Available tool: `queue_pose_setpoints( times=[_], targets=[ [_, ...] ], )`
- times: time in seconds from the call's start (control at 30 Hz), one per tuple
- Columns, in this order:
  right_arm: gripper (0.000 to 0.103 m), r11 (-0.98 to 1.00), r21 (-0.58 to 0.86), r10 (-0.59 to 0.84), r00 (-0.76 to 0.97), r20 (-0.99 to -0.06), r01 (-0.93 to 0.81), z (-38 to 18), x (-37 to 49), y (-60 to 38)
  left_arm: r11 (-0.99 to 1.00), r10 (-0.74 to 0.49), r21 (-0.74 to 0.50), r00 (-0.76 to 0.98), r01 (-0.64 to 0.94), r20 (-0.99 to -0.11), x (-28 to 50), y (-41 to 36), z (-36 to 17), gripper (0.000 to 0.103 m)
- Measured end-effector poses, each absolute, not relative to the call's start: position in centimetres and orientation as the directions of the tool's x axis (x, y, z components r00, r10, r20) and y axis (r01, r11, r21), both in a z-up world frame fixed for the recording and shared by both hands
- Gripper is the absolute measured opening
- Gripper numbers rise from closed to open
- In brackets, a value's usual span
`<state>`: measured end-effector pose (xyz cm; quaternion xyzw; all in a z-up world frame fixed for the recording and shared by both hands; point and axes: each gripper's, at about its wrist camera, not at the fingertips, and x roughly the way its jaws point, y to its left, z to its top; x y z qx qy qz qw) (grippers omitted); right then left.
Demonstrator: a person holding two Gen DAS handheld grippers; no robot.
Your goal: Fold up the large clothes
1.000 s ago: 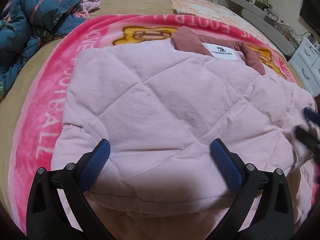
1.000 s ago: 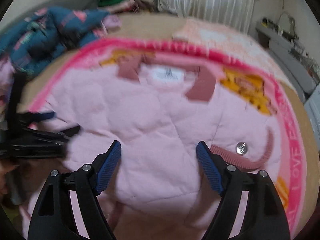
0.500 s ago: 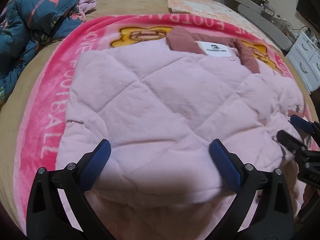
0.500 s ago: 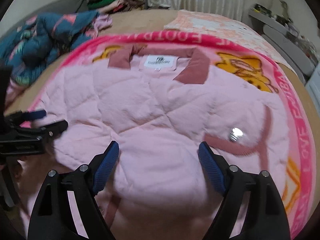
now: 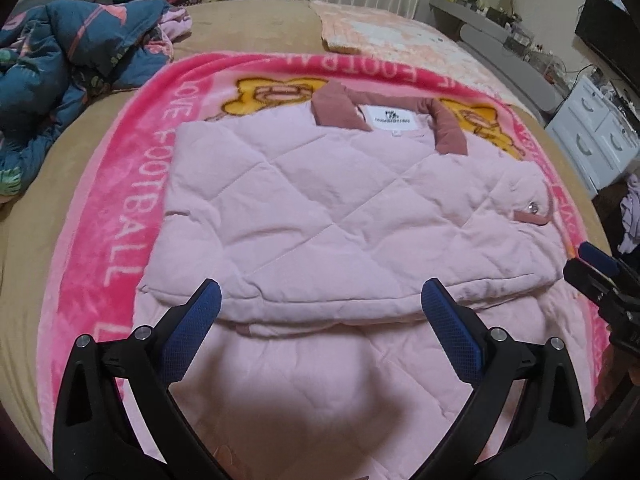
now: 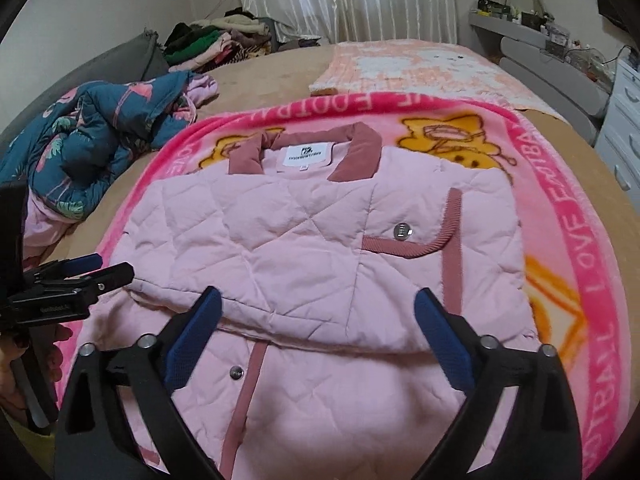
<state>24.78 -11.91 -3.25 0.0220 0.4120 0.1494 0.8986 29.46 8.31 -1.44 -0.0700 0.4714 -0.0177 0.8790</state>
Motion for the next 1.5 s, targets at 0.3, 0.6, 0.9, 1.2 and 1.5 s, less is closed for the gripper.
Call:
queue_pose_setpoints(
  times=[0.3,0.6,0.9,1.2,1.5],
  targets=[
    [0.098,0.947,0.186,0.316,0.658,-0.684,-0.262,-0.4,21.4,-13.1,0.987,-0.115,-0.162,0.611,-0.021,-0.783,26.8,8.1,2.0,0.094],
    [0.098,0.945,0.176,0.322,0.701,-0.637,-0.275,2.3,18.4,-13.7,0.984,-0.130,-0.176,0.645,-0.007,-0.753,23.8,8.0,4.1,0.094],
    [0.098,0.947,0.170,0.320,0.731,-0.602,-0.274,4.1,15.3,-14.7,0.985,-0.129,-0.172,0.688,0.006,-0.715,20.5,7.9,6.2,0.094],
    [0.098,0.943,0.172,0.331,0.753,-0.569,-0.285,5.5,12.2,-15.8,0.986,-0.125,-0.167,0.712,0.012,-0.691,17.6,7.6,7.2,0.094],
    [0.098,0.944,0.166,0.328,0.769,-0.549,-0.285,6.3,9.3,-16.5,0.988,-0.115,-0.156,0.726,0.011,-0.678,15.0,7.3,7.5,0.094]
  ],
)
